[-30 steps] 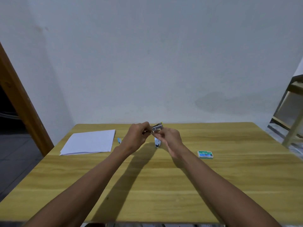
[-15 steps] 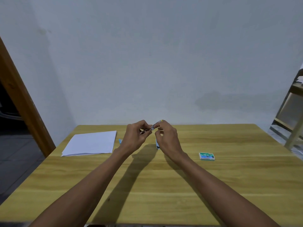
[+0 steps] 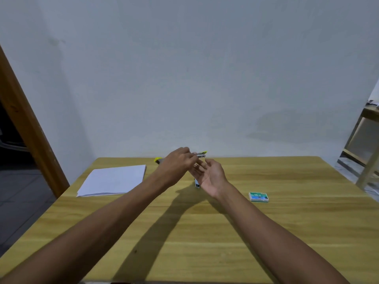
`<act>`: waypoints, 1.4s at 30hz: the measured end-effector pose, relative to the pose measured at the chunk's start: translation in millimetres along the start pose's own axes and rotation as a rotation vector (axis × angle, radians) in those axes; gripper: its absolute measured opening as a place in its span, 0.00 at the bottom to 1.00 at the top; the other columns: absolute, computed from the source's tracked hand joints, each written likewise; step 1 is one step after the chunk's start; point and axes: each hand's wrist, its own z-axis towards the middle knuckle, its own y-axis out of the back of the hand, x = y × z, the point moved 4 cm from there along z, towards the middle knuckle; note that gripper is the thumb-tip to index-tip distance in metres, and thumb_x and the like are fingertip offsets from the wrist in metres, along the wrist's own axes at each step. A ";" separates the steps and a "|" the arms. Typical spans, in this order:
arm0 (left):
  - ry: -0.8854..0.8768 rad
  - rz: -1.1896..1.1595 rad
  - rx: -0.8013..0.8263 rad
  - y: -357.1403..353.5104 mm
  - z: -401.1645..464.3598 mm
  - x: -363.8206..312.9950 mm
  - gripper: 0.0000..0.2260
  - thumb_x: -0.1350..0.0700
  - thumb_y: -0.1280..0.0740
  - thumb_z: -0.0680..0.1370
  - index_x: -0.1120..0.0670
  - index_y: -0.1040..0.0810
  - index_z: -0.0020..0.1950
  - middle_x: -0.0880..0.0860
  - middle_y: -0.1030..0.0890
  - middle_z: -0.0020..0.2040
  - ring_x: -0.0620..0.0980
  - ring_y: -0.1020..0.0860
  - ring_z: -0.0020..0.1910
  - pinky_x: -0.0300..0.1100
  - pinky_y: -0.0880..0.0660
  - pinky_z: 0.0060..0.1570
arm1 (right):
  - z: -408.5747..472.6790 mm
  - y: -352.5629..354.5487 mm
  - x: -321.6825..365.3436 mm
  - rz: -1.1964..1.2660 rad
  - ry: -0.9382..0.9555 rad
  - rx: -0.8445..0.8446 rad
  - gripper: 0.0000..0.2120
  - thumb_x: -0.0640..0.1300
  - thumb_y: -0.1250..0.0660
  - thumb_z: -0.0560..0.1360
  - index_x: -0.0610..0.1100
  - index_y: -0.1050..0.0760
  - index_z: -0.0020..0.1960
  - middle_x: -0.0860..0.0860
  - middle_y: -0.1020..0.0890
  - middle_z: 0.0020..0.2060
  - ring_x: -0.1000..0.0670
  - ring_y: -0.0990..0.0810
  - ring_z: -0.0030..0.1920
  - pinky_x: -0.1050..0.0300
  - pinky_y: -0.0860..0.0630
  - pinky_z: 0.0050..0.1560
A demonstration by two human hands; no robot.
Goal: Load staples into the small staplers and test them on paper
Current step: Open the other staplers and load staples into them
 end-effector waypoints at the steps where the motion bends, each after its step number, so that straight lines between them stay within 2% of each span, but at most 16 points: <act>1: -0.052 0.041 0.020 2.7 5.6 -0.6 0.11 0.71 0.27 0.66 0.58 0.23 0.40 0.54 0.19 0.35 0.55 0.23 0.37 0.44 0.25 0.35 | -0.7 -0.6 -0.7 0.036 -0.056 0.006 0.18 0.43 0.48 0.83 0.31 0.25 0.57 0.37 0.19 0.48 0.43 0.16 0.42 0.53 0.17 0.45; 5: -0.165 0.117 0.113 5.3 18.8 1.9 0.11 0.70 0.26 0.66 0.57 0.24 0.39 0.53 0.19 0.35 0.54 0.23 0.37 0.44 0.25 0.36 | 1.2 -3.1 -2.2 0.100 -0.071 0.005 0.19 0.43 0.48 0.84 0.30 0.25 0.54 0.39 0.18 0.42 0.42 0.17 0.42 0.52 0.16 0.39; 7: -0.142 0.073 0.154 3.4 18.9 3.4 0.10 0.70 0.27 0.67 0.57 0.23 0.40 0.52 0.18 0.36 0.54 0.22 0.39 0.45 0.24 0.37 | 1.6 -3.0 -2.5 0.095 -0.069 -0.009 0.18 0.41 0.49 0.84 0.30 0.25 0.54 0.40 0.19 0.42 0.42 0.18 0.43 0.50 0.16 0.38; 11: 0.004 -0.111 0.224 -5.2 12.2 8.4 0.10 0.69 0.31 0.71 0.57 0.19 0.47 0.53 0.18 0.43 0.53 0.21 0.47 0.45 0.25 0.37 | 2.4 0.0 -1.4 0.059 -0.083 -0.011 0.16 0.37 0.50 0.83 0.29 0.27 0.58 0.38 0.20 0.45 0.39 0.18 0.47 0.45 0.17 0.44; 14: 0.157 -0.298 0.306 -5.7 12.5 17.2 0.08 0.63 0.32 0.75 0.54 0.19 0.52 0.53 0.18 0.45 0.54 0.20 0.46 0.49 0.24 0.41 | 2.6 5.2 -2.3 0.060 -0.091 0.000 0.15 0.35 0.50 0.81 0.30 0.26 0.53 0.34 0.19 0.46 0.37 0.18 0.47 0.45 0.17 0.45; 16: 0.226 -0.277 0.330 -2.0 14.1 23.1 0.06 0.59 0.34 0.77 0.53 0.22 0.54 0.54 0.18 0.42 0.56 0.22 0.43 0.48 0.27 0.41 | 2.7 8.6 -3.4 0.074 -0.100 -0.002 0.14 0.34 0.50 0.80 0.30 0.26 0.51 0.32 0.19 0.48 0.35 0.19 0.48 0.45 0.16 0.41; 20: 0.167 -0.055 0.340 3.7 15.9 17.2 0.07 0.57 0.38 0.79 0.50 0.25 0.55 0.54 0.19 0.41 0.58 0.22 0.42 0.46 0.32 0.37 | 6.3 9.2 -4.6 0.078 -0.106 0.001 0.15 0.34 0.51 0.81 0.30 0.26 0.50 0.32 0.19 0.46 0.35 0.19 0.48 0.44 0.17 0.42; 24: 0.022 -0.070 0.260 3.8 16.4 12.4 0.11 0.65 0.34 0.72 0.51 0.21 0.49 0.52 0.18 0.40 0.56 0.21 0.41 0.42 0.35 0.32 | 8.6 7.5 -5.3 0.098 -0.083 -0.019 0.16 0.36 0.50 0.81 0.30 0.25 0.50 0.36 0.18 0.42 0.39 0.18 0.46 0.44 0.18 0.46; 27: -0.114 -0.071 0.119 10.9 13.6 3.8 0.10 0.69 0.31 0.70 0.54 0.20 0.43 0.51 0.15 0.47 0.55 0.20 0.40 0.42 0.28 0.30 | 4.0 2.5 -3.8 0.164 -0.074 0.005 0.18 0.45 0.45 0.82 0.31 0.24 0.50 0.38 0.19 0.42 0.41 0.17 0.43 0.47 0.16 0.44; 29: -0.184 -0.016 0.081 11.9 9.9 -2.8 0.11 0.70 0.28 0.68 0.56 0.19 0.43 0.52 0.15 0.52 0.55 0.19 0.40 0.44 0.24 0.32 | 2.0 -0.3 -3.1 0.194 -0.056 0.011 0.17 0.45 0.45 0.81 0.34 0.24 0.47 0.41 0.18 0.37 0.45 0.17 0.35 0.53 0.16 0.38; 31: -0.173 0.044 0.054 10.7 8.9 -3.2 0.12 0.70 0.27 0.67 0.56 0.17 0.46 0.52 0.15 0.53 0.54 0.18 0.42 0.43 0.23 0.33 | 2.1 -2.1 -0.9 0.202 -0.041 0.009 0.20 0.48 0.48 0.82 0.35 0.25 0.46 0.42 0.18 0.32 0.47 0.17 0.30 0.55 0.17 0.35; 33: -0.142 0.039 0.065 8.7 8.5 -2.8 0.12 0.70 0.31 0.68 0.56 0.17 0.47 0.51 0.15 0.53 0.54 0.18 0.44 0.43 0.22 0.35 | 2.4 -1.9 1.6 0.199 -0.061 -0.004 0.25 0.54 0.51 0.84 0.34 0.25 0.47 0.42 0.18 0.29 0.46 0.17 0.28 0.54 0.17 0.37; 35: -0.155 -0.002 0.140 5.0 9.2 -5.6 0.12 0.66 0.40 0.71 0.55 0.18 0.44 0.51 0.15 0.50 0.55 0.19 0.43 0.44 0.23 0.35 | 0.0 -1.0 3.6 0.190 -0.071 -0.017 0.27 0.57 0.51 0.83 0.35 0.26 0.47 0.43 0.20 0.26 0.46 0.18 0.26 0.54 0.19 0.37; 37: -0.129 -0.019 0.180 5.5 11.5 -4.5 0.12 0.66 0.43 0.72 0.55 0.21 0.42 0.52 0.16 0.45 0.56 0.20 0.41 0.46 0.24 0.34 | -0.4 2.8 1.0 0.182 -0.083 -0.033 0.28 0.58 0.51 0.83 0.34 0.27 0.49 0.40 0.18 0.30 0.44 0.17 0.32 0.55 0.18 0.35; 40: -0.030 -0.016 0.158 13.1 25.8 10.3 0.10 0.70 0.32 0.69 0.56 0.22 0.42 0.53 0.17 0.43 0.56 0.20 0.40 0.45 0.25 0.33 | 2.1 3.6 -5.5 0.232 -0.098 0.003 0.29 0.57 0.49 0.84 0.31 0.27 0.52 0.32 0.18 0.46 0.36 0.18 0.47 0.44 0.17 0.43; 42: 0.041 -0.061 0.210 9.8 26.4 11.9 0.09 0.69 0.32 0.71 0.56 0.21 0.44 0.53 0.18 0.40 0.56 0.21 0.39 0.44 0.29 0.32 | 4.8 4.4 -6.6 0.210 -0.105 -0.001 0.29 0.57 0.49 0.84 0.30 0.27 0.54 0.31 0.21 0.51 0.34 0.19 0.53 0.42 0.18 0.48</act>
